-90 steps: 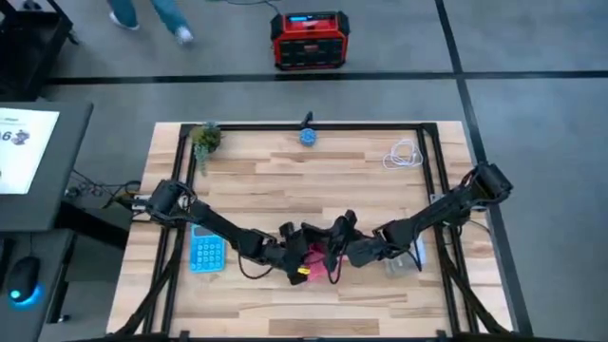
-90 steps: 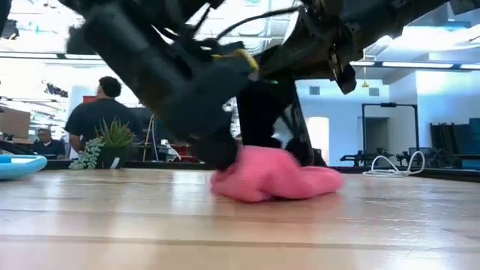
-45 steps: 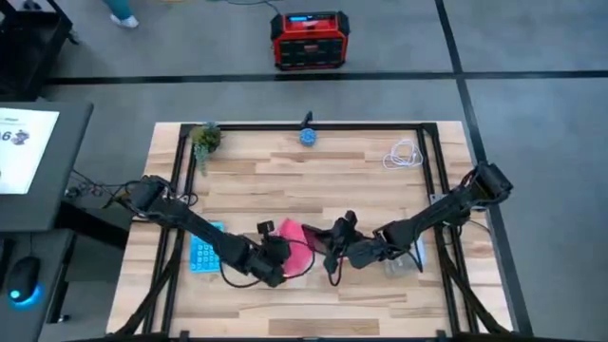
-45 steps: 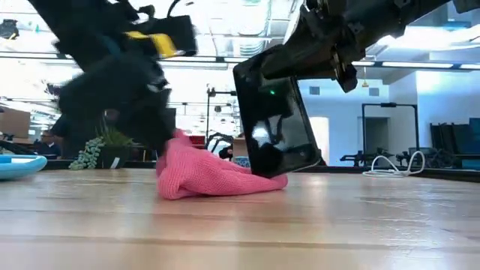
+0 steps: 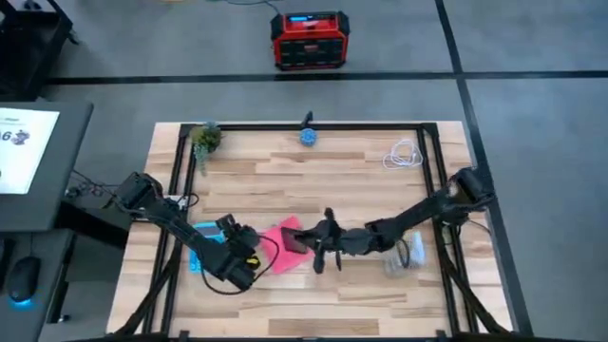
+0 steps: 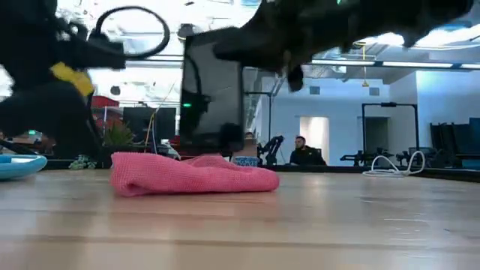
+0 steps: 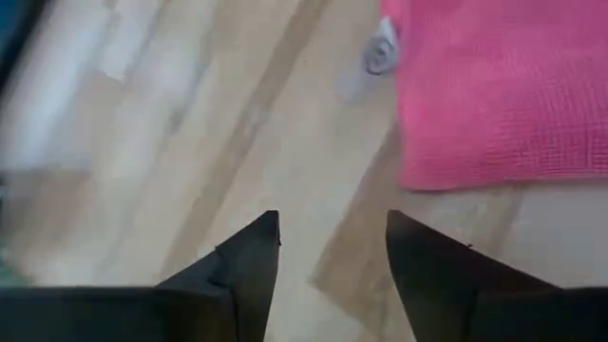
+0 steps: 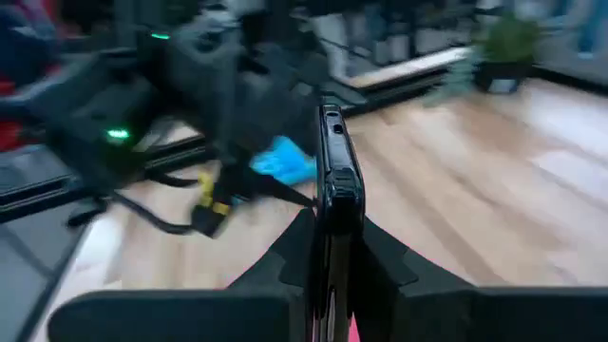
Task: Apply microfiber cloth
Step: Spray the black cellphone with the transparent spray bottle
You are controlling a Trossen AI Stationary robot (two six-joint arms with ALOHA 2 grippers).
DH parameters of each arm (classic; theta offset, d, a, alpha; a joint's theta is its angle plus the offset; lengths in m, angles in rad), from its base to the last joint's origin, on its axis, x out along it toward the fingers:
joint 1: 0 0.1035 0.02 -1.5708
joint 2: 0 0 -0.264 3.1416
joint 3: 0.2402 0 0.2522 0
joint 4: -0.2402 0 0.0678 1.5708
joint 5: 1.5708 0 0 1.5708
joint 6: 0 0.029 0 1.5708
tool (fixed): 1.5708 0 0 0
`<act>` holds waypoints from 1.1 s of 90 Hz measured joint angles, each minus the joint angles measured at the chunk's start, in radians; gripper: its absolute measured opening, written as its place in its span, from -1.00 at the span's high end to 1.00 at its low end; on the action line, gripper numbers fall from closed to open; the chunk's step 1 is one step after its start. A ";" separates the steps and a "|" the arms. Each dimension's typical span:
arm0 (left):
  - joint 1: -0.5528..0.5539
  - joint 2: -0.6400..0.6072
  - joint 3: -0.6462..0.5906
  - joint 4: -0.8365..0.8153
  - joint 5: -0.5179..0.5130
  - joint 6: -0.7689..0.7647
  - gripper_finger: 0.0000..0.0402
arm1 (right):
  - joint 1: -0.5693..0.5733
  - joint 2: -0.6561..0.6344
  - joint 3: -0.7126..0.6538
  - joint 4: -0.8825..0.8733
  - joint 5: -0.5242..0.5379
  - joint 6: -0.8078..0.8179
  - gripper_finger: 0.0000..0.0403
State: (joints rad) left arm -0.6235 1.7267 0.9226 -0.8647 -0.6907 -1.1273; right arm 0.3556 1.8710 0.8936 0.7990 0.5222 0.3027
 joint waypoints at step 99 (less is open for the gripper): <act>0.077 0.000 -0.074 0.857 -0.198 0.631 0.18 | 0.214 -0.324 0.000 -0.581 0.453 0.185 0.88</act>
State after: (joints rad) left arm -0.5468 1.7264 0.8490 -0.0075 -0.8888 -0.4966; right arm 0.5693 1.5465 0.8936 0.2180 0.9752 0.4872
